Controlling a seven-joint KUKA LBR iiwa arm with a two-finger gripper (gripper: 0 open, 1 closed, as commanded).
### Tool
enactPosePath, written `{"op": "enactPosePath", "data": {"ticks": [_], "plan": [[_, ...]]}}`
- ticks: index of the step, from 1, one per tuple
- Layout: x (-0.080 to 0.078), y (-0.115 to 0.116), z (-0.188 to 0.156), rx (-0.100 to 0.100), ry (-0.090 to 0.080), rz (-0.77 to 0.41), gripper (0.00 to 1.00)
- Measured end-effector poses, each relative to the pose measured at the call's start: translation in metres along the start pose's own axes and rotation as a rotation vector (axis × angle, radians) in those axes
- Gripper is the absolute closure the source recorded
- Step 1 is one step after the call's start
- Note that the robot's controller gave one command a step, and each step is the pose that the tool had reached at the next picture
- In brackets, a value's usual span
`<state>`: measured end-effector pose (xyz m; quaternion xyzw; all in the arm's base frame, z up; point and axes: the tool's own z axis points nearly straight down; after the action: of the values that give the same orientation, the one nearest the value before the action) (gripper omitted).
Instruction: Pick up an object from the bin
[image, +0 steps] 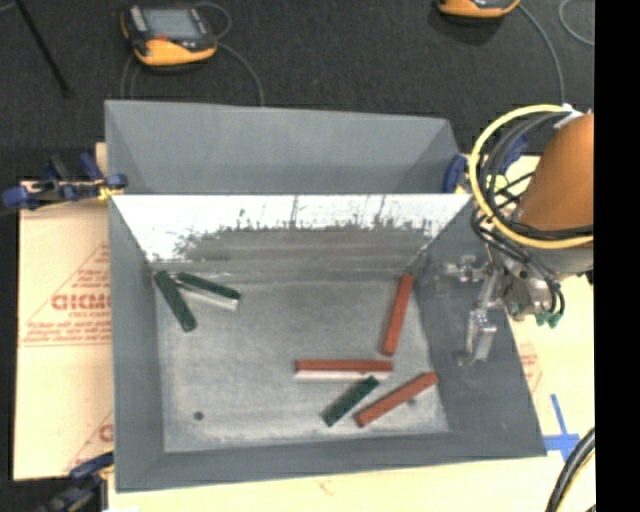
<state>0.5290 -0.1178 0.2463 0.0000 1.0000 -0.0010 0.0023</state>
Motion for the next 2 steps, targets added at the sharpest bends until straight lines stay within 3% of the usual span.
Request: {"op": "enactPosePath", "data": {"ticks": [1,2], "plan": [[-0.012,0.026,0.055,0.001,-0.004,-0.09,0.0],[-0.044,0.085,0.086,-0.002,-0.002,-0.164,0.0]]}}
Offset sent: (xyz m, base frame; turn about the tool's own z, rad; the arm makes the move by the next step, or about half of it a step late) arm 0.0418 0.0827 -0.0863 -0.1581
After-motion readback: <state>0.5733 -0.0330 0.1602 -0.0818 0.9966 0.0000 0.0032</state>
